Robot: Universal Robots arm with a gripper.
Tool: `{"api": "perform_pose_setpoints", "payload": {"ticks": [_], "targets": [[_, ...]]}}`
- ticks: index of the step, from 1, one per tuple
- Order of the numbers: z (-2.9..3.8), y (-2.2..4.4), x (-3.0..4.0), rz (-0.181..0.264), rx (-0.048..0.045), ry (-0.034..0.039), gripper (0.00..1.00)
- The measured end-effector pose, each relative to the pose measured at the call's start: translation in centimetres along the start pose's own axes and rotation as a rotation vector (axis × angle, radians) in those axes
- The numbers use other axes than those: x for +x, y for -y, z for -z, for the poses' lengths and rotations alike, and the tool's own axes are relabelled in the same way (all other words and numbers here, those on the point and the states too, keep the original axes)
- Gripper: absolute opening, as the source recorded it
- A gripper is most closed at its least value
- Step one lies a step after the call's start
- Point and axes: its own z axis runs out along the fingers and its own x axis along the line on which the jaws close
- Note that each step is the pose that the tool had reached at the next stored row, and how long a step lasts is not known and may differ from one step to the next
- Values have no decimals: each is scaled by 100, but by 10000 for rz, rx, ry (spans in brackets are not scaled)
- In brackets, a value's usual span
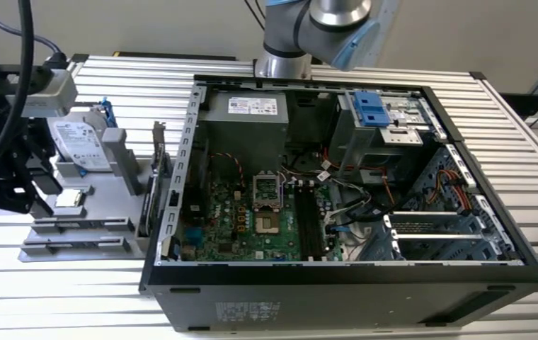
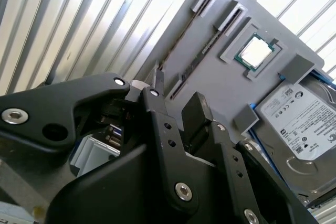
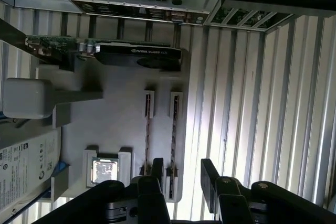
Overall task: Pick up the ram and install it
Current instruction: 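Pick up the ram and move it above insertion slot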
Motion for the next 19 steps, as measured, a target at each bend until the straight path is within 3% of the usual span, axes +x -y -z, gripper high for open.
{"api": "perform_pose_setpoints", "payload": {"ticks": [19], "targets": [[-88, 102, 9, 2, -2, -2, 100]]}}
